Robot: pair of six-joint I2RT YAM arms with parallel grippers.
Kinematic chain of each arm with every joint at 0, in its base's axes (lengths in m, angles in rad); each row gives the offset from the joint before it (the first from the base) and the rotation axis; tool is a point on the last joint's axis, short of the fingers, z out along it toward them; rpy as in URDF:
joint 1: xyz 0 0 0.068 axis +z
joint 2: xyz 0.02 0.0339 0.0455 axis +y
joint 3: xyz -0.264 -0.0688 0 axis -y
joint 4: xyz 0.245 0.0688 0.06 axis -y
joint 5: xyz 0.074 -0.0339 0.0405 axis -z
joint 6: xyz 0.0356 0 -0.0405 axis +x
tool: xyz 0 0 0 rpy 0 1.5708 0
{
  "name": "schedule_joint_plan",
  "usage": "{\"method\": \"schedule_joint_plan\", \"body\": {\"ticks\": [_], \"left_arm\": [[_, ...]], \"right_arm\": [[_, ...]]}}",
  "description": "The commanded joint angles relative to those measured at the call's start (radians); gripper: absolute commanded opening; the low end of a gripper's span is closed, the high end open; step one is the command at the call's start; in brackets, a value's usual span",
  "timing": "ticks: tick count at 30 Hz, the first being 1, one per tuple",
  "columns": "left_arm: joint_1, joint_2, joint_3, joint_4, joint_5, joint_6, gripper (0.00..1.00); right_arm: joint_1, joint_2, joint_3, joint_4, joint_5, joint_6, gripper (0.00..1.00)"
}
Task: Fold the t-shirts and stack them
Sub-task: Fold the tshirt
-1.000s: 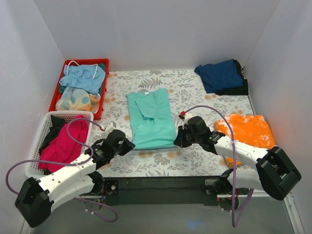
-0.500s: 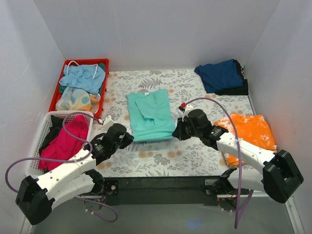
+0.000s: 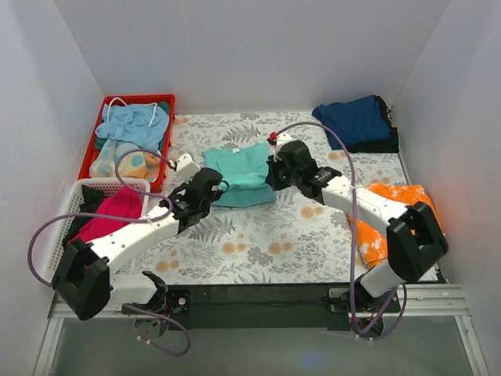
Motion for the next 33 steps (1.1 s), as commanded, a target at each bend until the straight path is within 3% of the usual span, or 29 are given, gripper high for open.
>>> {"method": "schedule_joint_plan", "body": {"ticks": [1, 13, 21, 23, 24, 26, 29, 33], "left_arm": [[0.050, 0.110, 0.086, 0.123, -0.103, 0.113, 0.00], [0.235, 0.443, 0.294, 0.286, -0.034, 0.282, 0.00], [0.308, 0.709, 0.498, 0.286, 0.036, 0.331, 0.00], [0.322, 0.742, 0.549, 0.286, 0.035, 0.340, 0.19], [0.328, 0.751, 0.561, 0.290, 0.038, 0.359, 0.25], [0.334, 0.759, 0.586, 0.350, 0.041, 0.380, 0.38], [0.336, 0.728, 0.584, 0.398, 0.041, 0.423, 0.48], [0.336, 0.650, 0.537, 0.430, 0.091, 0.443, 0.51]], "right_arm": [[-0.030, 0.119, 0.160, 0.019, 0.035, -0.077, 0.01], [-0.104, 0.460, 0.455, 0.048, 0.023, -0.128, 0.01], [-0.156, 0.651, 0.595, 0.080, -0.019, -0.120, 0.01], [-0.171, 0.676, 0.644, 0.080, -0.019, -0.125, 0.08], [-0.174, 0.681, 0.658, 0.079, -0.019, -0.129, 0.23], [-0.181, 0.669, 0.688, 0.082, -0.017, -0.136, 0.41], [-0.184, 0.630, 0.698, 0.088, 0.018, -0.149, 0.50], [-0.182, 0.561, 0.636, 0.105, 0.015, -0.149, 0.50]]}}
